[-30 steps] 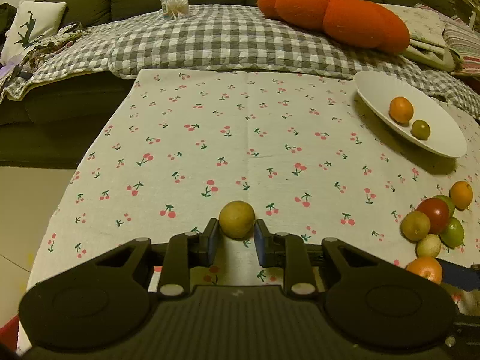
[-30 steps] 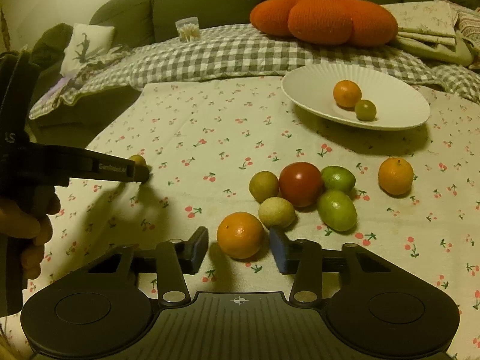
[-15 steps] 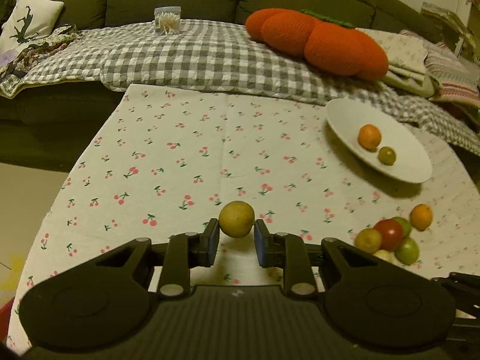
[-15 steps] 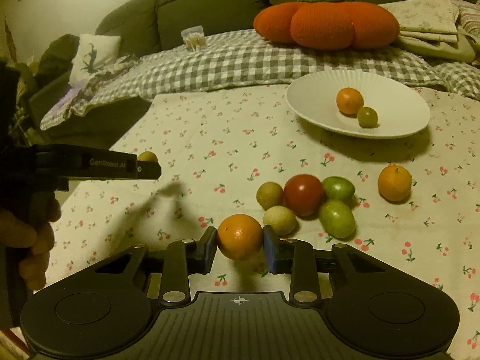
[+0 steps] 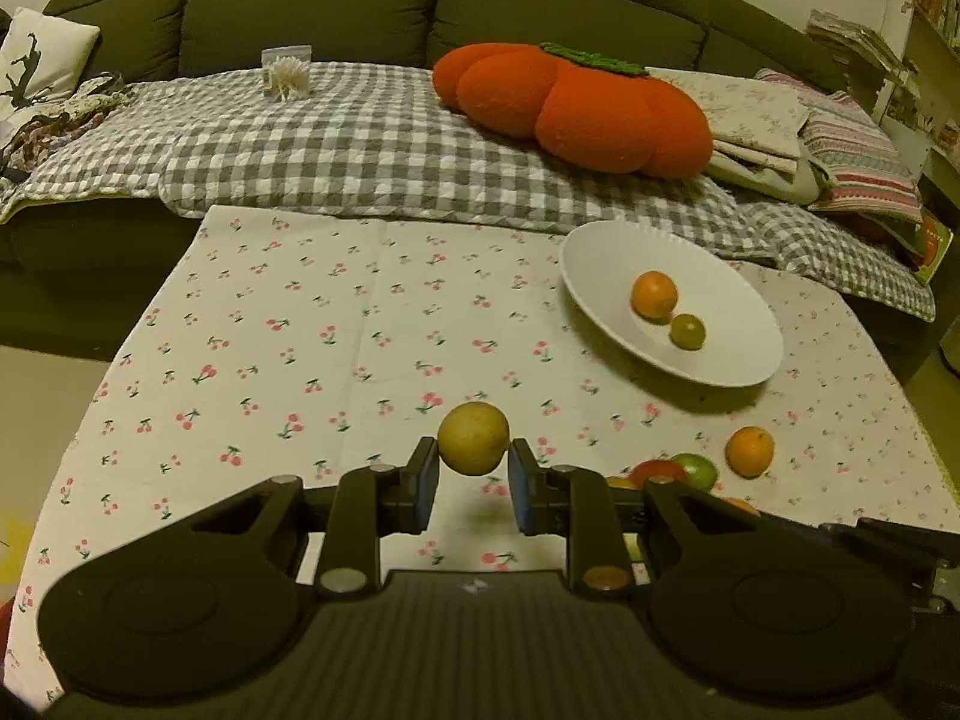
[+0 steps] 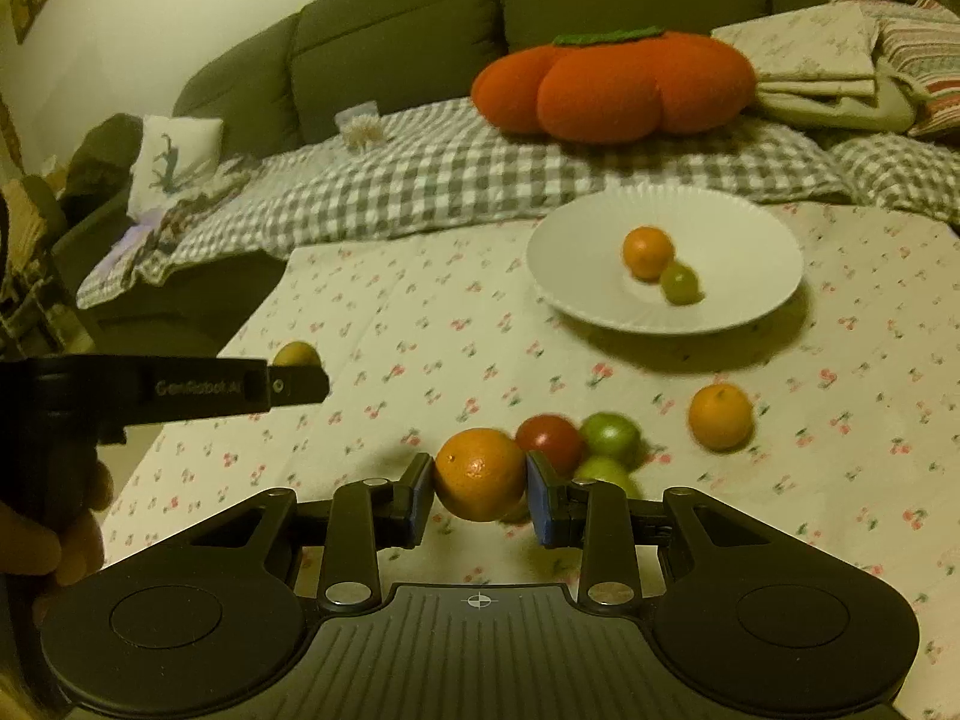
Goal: Organize fruits
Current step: 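Carry the orange with the right gripper while the left carries its fruit to the plate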
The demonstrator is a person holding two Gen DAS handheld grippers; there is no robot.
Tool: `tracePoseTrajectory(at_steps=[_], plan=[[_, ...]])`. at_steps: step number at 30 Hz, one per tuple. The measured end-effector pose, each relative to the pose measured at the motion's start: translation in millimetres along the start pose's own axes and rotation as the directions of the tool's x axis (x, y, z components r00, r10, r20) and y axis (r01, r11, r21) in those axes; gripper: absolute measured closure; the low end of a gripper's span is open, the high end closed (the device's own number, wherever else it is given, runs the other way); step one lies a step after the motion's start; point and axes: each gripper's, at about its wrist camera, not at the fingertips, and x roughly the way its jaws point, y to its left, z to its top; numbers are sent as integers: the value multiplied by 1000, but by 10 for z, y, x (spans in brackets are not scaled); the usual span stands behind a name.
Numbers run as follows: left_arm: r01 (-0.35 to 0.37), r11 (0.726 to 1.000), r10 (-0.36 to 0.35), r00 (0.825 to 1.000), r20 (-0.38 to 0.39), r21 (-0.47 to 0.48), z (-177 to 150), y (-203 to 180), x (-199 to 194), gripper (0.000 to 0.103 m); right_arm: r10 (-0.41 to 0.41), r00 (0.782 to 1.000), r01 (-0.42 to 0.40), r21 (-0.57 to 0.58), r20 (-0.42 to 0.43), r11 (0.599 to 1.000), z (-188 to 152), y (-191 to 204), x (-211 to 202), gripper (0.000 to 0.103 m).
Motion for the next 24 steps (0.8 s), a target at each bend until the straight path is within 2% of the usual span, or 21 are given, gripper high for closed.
tracePoseTrajectory(at_steps=[10, 24], plan=[[23, 1000, -23, 1000, 22, 1, 138, -252, 10, 80, -58, 996, 56, 34, 61, 998, 291, -293, -145, 72], [19, 999, -20, 999, 32, 42, 354, -733, 367, 80, -126, 988, 118, 80, 94, 990, 681, -796, -41, 72]])
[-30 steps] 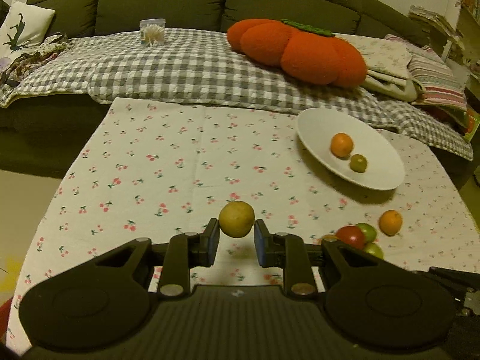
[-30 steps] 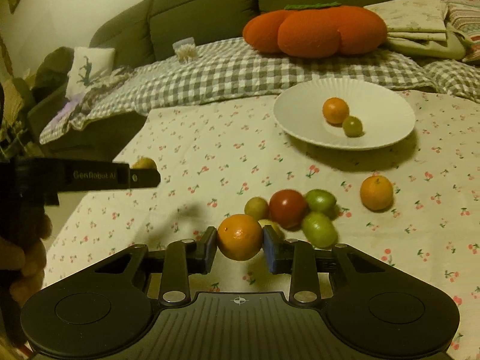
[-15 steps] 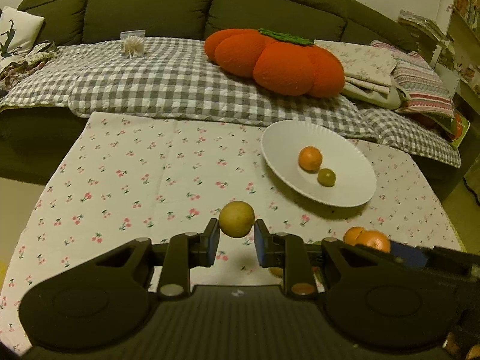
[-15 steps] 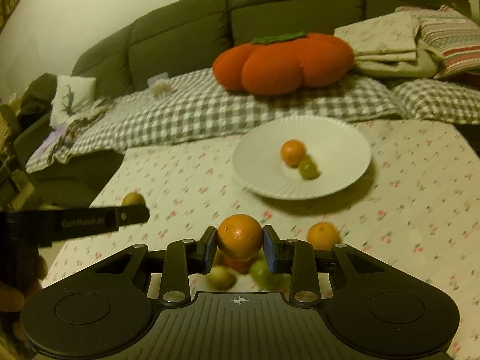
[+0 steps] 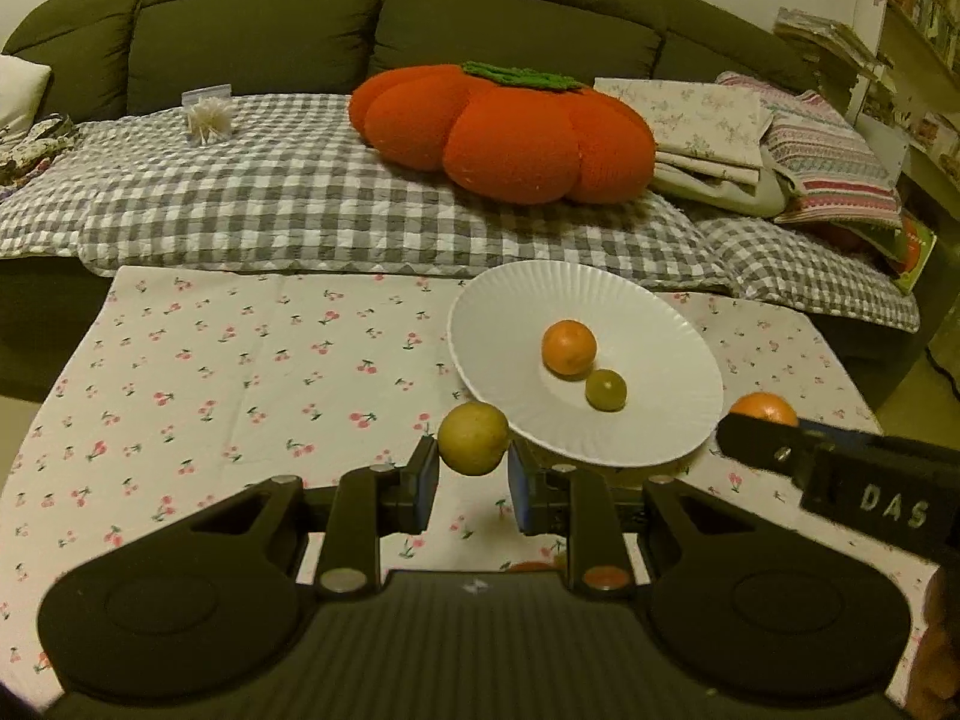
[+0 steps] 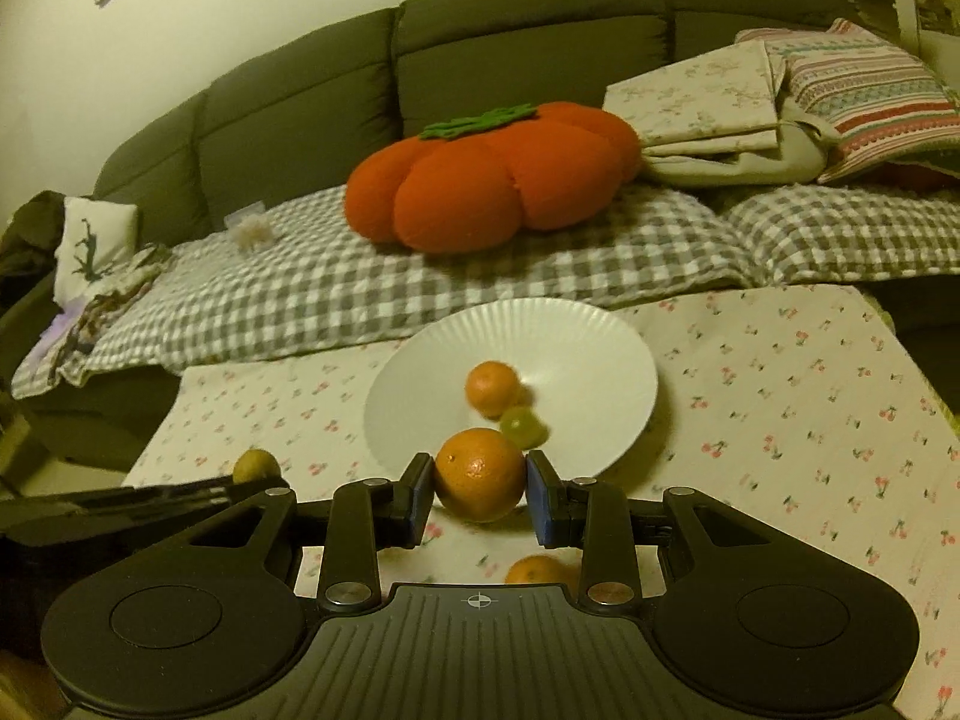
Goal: Organize fruits
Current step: 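Carry the orange with the right gripper while the left carries its fruit to the plate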
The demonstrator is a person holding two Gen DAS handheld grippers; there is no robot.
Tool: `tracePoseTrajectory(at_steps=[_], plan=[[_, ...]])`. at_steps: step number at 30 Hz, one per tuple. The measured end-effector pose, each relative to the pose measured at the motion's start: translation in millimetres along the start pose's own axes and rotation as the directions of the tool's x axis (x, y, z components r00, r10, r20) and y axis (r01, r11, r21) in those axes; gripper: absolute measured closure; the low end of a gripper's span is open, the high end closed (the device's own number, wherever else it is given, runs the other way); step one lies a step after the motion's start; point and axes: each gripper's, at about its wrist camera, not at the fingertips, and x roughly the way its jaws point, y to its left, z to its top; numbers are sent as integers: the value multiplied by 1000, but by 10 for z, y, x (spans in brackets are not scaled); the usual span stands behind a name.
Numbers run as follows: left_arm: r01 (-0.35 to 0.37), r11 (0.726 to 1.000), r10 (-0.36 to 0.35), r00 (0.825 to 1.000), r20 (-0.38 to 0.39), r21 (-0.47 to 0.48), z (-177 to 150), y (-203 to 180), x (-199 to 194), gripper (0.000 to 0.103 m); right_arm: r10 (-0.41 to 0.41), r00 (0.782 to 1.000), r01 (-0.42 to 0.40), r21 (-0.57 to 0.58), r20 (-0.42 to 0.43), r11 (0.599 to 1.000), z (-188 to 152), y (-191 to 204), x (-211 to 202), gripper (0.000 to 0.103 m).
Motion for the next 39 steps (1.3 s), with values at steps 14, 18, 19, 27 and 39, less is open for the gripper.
tracePoseTrajectory(at_steps=[14, 18, 19, 27, 39], plan=[[21, 999, -21, 1000, -10, 49, 118, -318, 537, 80, -7, 999, 7, -6, -51, 1000, 144, -273, 437, 72], [29, 997, -29, 1000, -9, 67, 102, -350, 667, 80, -13, 998, 12, -21, -66, 1000, 124, -305, 558, 72], [29, 997, -28, 1000, -11, 69, 98, -354, 697, 80, -16, 997, 14, -26, -69, 1000, 116, -306, 588, 72], [17, 992, -16, 1000, -4, 128, 66, -428, 829, 80, -27, 997, 23, -51, -79, 998, 130, -321, 775, 72], [12, 982, -15, 1000, 13, 188, 19, -494, 876, 75, -52, 994, 47, -55, -98, 997, 88, -324, 906, 70]])
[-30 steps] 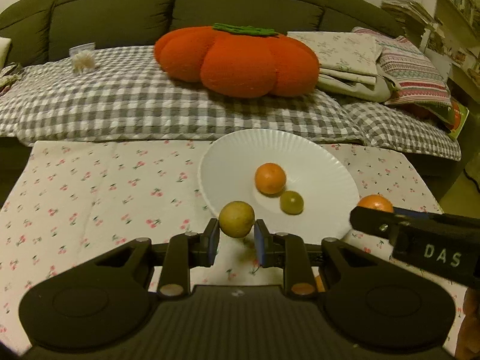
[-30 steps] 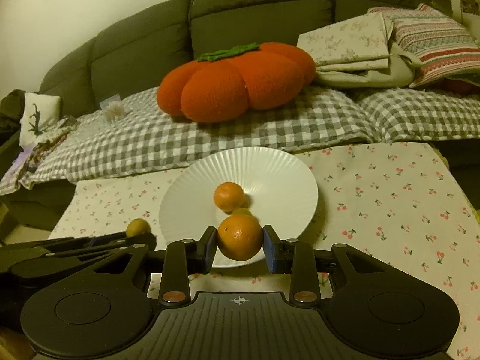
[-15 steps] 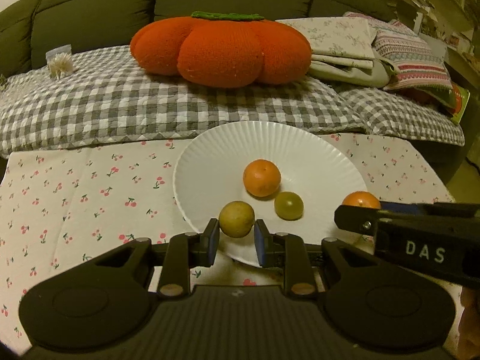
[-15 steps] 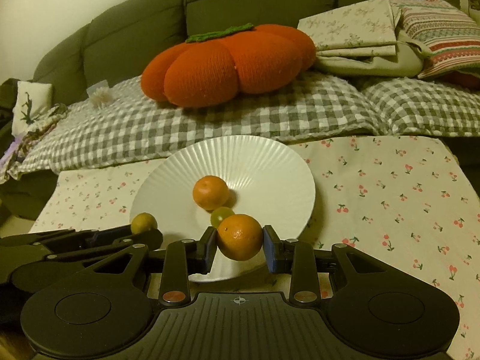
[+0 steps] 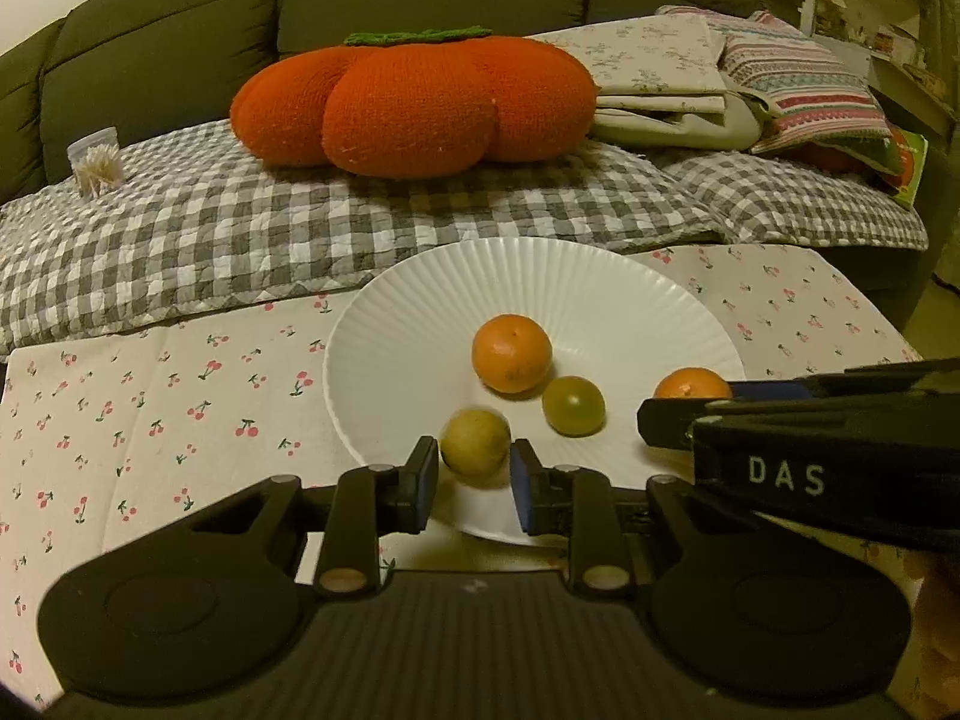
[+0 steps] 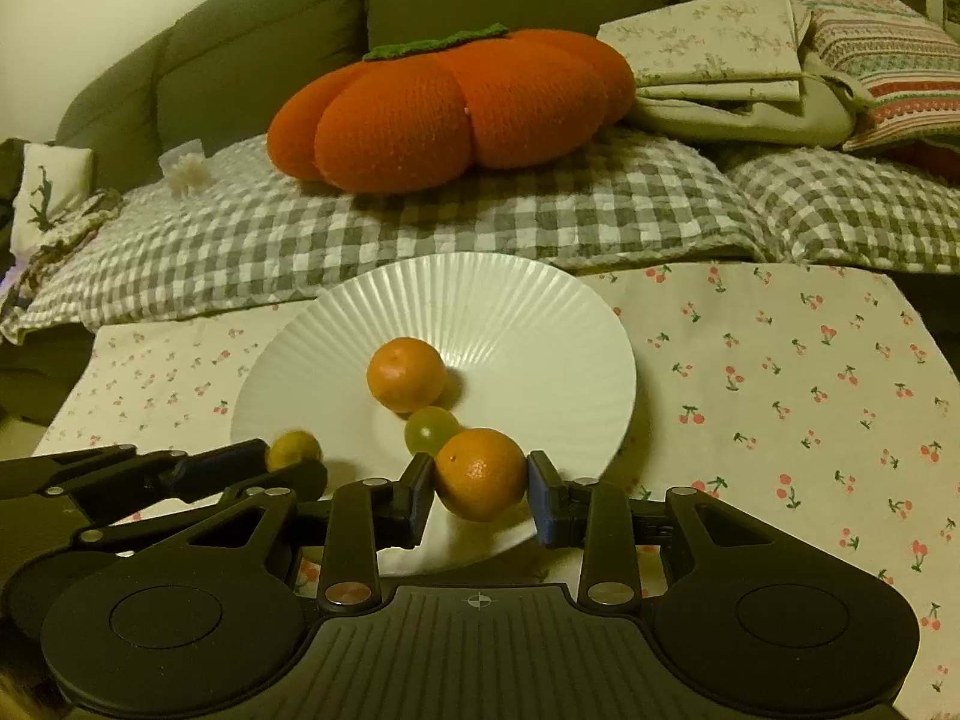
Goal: Organize fruits
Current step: 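Carry the orange with the right gripper while the left carries its fruit to the plate, then open the right gripper over the plate while the left gripper releases its fruit beside it, then move both grippers back, bringing the left gripper over the red tomato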
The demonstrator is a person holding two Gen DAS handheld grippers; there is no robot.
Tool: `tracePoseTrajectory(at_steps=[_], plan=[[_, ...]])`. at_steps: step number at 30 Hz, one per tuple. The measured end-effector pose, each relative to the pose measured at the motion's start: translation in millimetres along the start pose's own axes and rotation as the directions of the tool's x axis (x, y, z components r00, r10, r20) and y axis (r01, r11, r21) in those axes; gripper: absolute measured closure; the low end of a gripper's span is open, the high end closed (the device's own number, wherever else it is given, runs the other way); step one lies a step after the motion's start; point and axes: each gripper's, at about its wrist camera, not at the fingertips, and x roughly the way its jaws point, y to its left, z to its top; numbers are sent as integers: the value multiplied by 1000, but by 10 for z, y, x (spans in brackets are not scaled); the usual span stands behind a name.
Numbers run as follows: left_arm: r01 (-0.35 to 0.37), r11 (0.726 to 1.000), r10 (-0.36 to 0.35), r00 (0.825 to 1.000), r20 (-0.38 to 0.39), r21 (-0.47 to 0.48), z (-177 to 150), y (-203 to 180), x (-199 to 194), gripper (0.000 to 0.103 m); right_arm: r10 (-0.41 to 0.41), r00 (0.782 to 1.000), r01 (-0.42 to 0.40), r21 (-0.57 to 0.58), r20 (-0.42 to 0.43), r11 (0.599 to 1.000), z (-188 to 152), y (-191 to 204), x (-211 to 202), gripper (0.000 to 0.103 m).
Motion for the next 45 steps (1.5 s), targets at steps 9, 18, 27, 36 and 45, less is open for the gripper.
tracePoseTrajectory(at_steps=[9, 18, 27, 36, 45], plan=[[42, 996, -40, 999, 20, -76, -2, 147, -105, 32, -11, 1000, 10, 50, 19, 999, 31, -149, -88, 57], [25, 995, -23, 999, 24, -92, 9, 272, -265, 32, 5, 999, -7, 50, 34, 999, 67, -105, -280, 57], [19, 991, -21, 1000, -15, -131, -62, 407, -439, 32, 10, 1000, -11, 43, 29, 999, 17, -56, -554, 57], [5, 985, -15, 998, -58, -174, -211, 582, -708, 32, 32, 999, -33, 39, 41, 999, -90, 42, -874, 48], [24, 989, -31, 998, -50, -145, -357, 549, -978, 32, 64, 997, -65, 10, 50, 998, -187, 203, -1062, 36]])
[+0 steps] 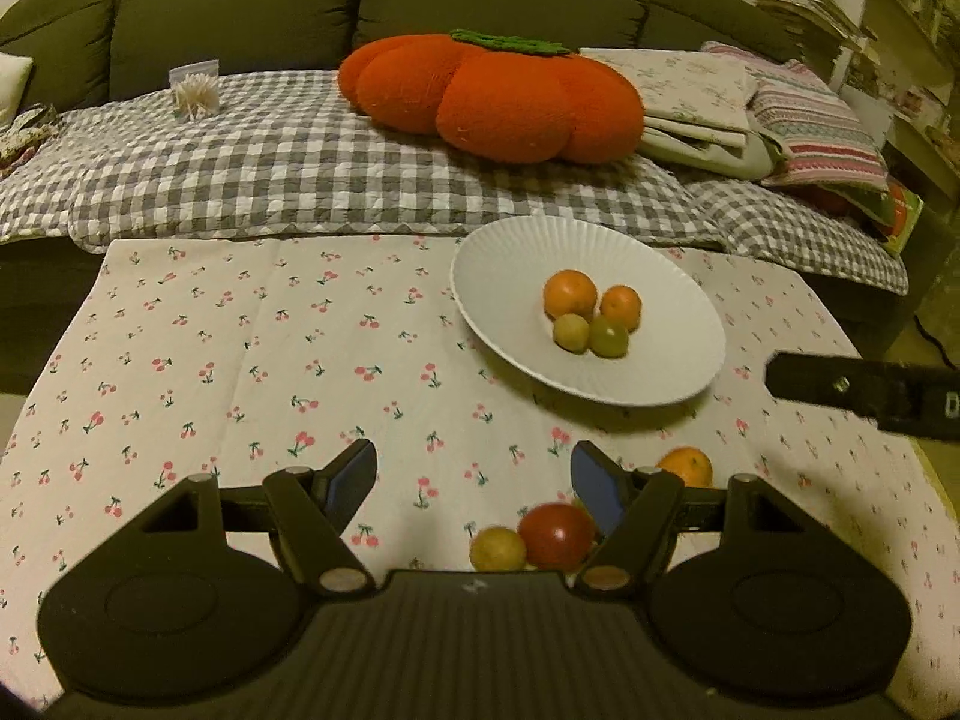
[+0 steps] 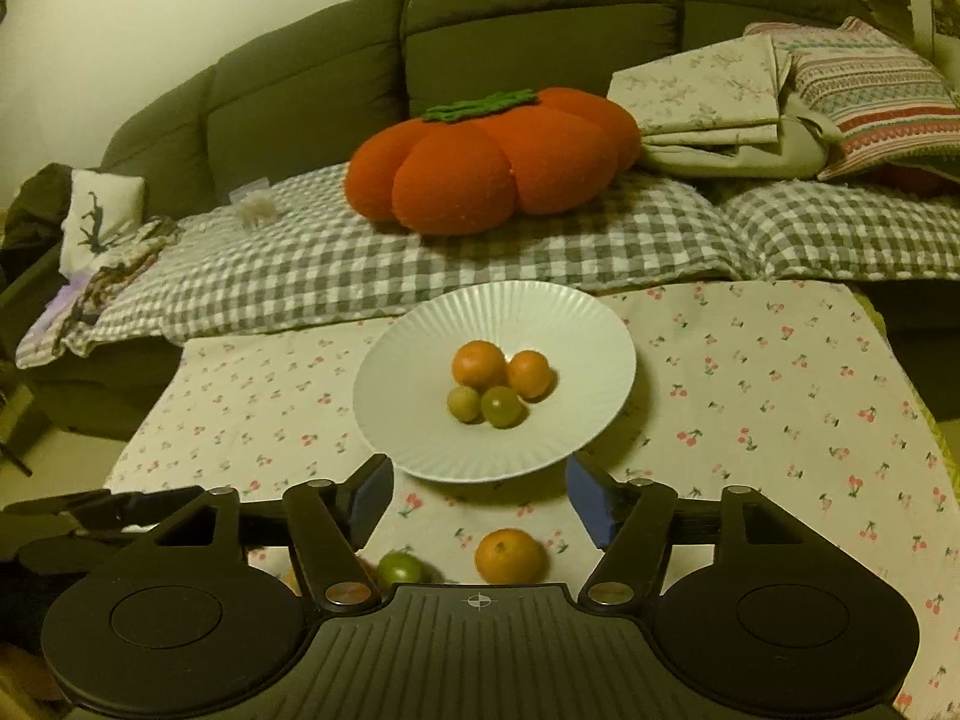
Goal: Organize fruits
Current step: 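Move both grippers back, bringing the left gripper over the red tomato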
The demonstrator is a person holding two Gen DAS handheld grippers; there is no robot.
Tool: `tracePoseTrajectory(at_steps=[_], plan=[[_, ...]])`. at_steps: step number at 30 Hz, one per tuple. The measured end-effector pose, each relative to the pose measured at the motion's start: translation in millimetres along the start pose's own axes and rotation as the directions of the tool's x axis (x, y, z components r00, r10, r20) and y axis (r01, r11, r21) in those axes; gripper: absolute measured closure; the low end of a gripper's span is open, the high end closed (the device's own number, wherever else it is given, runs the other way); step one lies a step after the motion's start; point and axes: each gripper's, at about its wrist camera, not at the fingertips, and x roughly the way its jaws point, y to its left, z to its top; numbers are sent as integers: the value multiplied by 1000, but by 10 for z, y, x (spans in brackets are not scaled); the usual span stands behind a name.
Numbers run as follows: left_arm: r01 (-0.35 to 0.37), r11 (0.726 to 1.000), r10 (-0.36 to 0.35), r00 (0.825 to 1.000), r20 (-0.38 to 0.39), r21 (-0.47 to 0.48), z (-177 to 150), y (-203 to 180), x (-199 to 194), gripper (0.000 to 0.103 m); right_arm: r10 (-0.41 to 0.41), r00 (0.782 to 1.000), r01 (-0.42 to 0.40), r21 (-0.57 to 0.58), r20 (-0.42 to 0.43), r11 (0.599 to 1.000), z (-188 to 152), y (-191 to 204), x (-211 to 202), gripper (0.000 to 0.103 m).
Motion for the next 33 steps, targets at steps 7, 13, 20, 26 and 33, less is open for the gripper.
tracePoseTrajectory(at_steps=[7, 13, 20, 26, 33], plan=[[18, 996, -18, 1000, 1, 86, -151, -105, -141, 32, 17, 999, -16, 31, -38, 999, -78, 6, -48, 35], [52, 992, -50, 999, -22, 116, -223, -158, -149, 32, 31, 997, -28, 48, -75, 998, -153, -2, -26, 34], [91, 976, -83, 995, -48, 200, -271, -236, -84, 32, 48, 992, -38, 90, -114, 995, -196, -52, 30, 34], [104, 952, -85, 993, -78, 287, -297, -309, 39, 32, 57, 986, -38, 121, -158, 992, -240, -89, 118, 34], [133, 943, -107, 989, -102, 304, -231, -311, 147, 41, 42, 985, -18, 142, -168, 990, -249, -147, 162, 34]])
